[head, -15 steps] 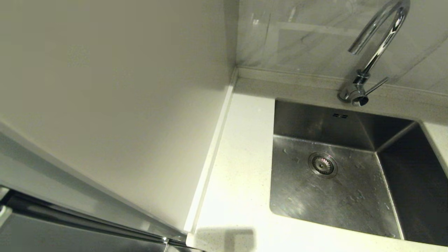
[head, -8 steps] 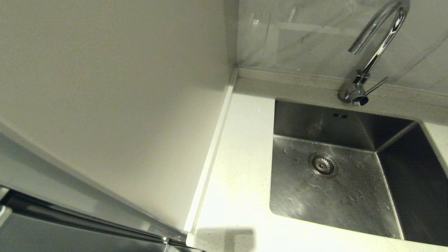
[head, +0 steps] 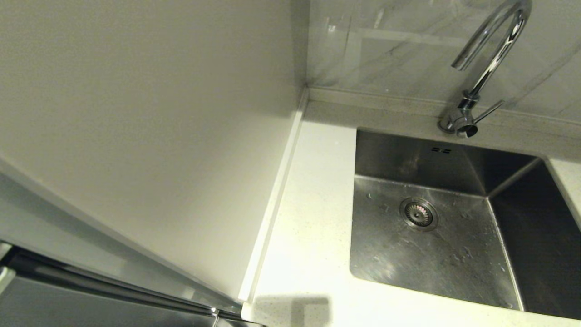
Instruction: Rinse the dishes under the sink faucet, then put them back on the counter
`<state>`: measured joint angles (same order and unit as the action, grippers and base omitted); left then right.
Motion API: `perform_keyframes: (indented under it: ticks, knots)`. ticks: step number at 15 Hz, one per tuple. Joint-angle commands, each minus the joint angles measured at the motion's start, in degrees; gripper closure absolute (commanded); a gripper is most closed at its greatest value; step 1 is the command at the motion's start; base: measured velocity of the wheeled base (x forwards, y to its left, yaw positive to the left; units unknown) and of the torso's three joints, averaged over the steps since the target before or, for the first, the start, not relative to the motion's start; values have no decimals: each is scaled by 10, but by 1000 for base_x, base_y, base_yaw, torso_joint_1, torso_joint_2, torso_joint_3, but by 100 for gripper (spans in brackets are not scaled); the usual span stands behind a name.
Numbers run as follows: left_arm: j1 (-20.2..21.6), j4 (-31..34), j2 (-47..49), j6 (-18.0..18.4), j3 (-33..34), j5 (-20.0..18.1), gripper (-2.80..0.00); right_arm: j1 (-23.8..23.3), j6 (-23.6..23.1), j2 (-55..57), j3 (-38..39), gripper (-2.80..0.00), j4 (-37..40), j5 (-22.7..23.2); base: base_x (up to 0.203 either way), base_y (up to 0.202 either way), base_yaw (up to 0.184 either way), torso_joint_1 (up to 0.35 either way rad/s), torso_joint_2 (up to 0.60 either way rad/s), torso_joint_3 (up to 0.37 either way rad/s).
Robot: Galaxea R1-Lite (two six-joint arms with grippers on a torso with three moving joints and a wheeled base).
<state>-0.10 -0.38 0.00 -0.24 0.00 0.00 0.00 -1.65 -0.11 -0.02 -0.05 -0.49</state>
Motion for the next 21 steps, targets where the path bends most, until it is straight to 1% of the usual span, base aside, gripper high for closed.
perform_keyframes:
  ticks: [1,21]
  knots:
    - [0,-1,0,0,2,0,0,0,1,0,0,0,0,0,0,0,0,0,0,0]
    - [0,0,0,0,2,0,0,0,1,0,0,0,0,0,0,0,0,0,0,0]
